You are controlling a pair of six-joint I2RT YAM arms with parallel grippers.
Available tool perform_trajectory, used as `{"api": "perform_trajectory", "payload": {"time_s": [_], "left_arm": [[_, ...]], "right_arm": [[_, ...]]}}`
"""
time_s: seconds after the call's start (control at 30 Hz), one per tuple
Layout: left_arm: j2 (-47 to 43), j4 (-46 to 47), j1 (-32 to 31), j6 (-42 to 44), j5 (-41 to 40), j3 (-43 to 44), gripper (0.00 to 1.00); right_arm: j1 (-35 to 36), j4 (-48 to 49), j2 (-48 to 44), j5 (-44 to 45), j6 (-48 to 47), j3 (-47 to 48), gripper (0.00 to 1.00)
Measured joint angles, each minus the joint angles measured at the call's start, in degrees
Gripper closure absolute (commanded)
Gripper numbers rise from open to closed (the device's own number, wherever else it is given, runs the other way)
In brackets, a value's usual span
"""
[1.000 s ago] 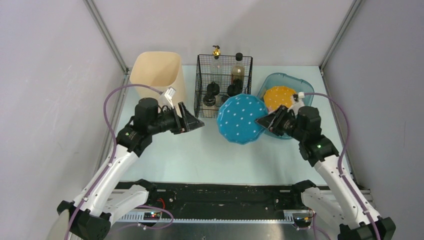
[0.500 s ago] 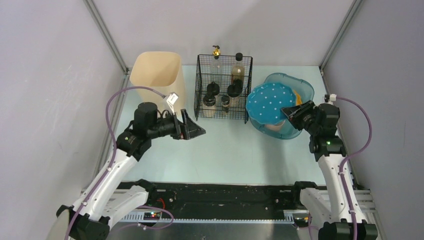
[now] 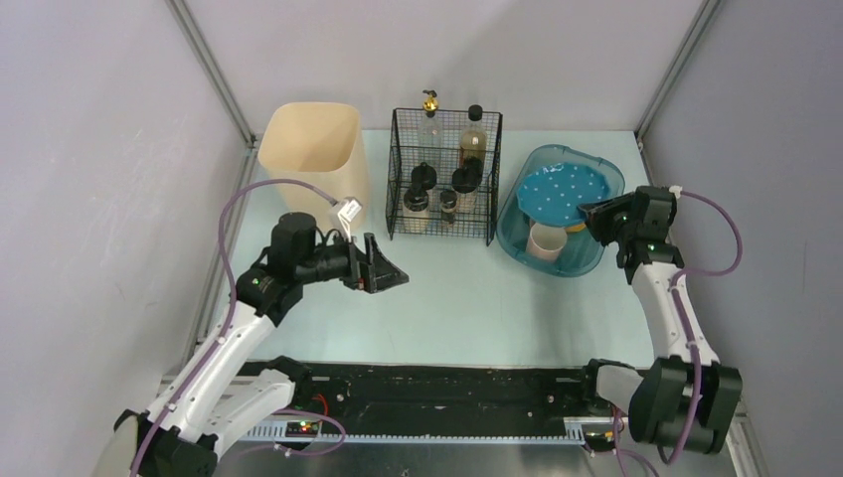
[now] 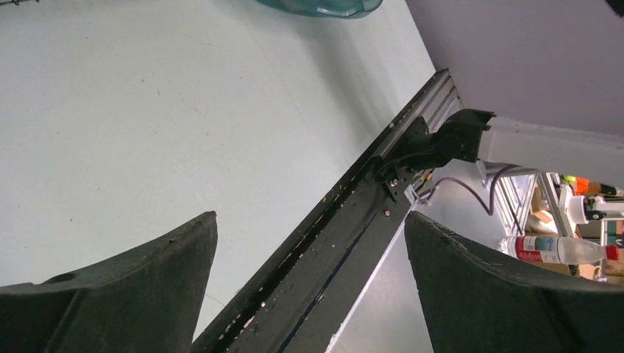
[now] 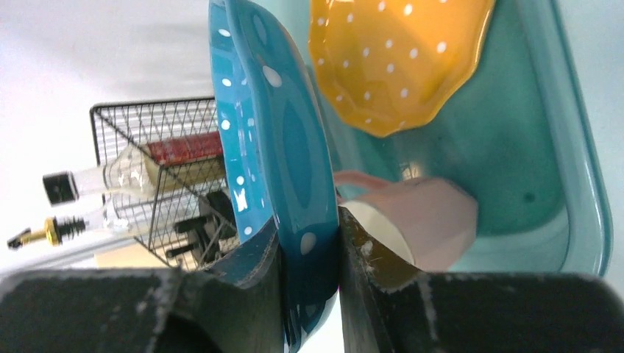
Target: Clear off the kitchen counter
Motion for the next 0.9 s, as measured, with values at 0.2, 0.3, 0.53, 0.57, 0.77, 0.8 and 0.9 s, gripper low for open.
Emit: {"api": "perform_trajectory", "payload": {"time_s": [0.2, 0.3, 0.53, 0.57, 0.77, 0.8, 0.9], "left_arm": [[1.62, 0.07, 0.0, 2.14, 0.87, -1.27, 0.0], [2.8, 0.04, 0.02, 2.89, 1.6, -1.68, 0.0], [3.39, 0.07, 0.61, 3.15, 2.91, -1.77, 0.0], [3.39, 0.07, 0.76, 3.17, 3.04, -1.77, 0.0], [3.37, 0.09, 1.33, 3.19, 3.45, -1.86, 0.0], [3.37, 0.11, 1.36, 3.19, 3.67, -1.86, 0.0], [3.37, 0.11, 1.53, 3.17, 4.15, -1.86, 0.0]], "right_arm": [[-1.64, 2.47, 8.22, 0.92, 2.27, 2.71, 1.0], [-2.01, 3.48, 11.19, 1.11, 2.56, 4.11, 1.0], [-2.23, 7.08, 17.68, 1.09, 3.96, 6.38, 1.0], [-2.23, 7.37, 18.29, 1.09, 3.98, 6.4, 1.0], [-2.23, 8.31, 22.23, 1.29, 3.96, 6.43, 1.0], [-2.23, 8.55, 22.82, 1.31, 3.96, 6.43, 1.0], [-2.27, 9.25, 24.85, 1.46, 3.91, 6.43, 1.0]]}}
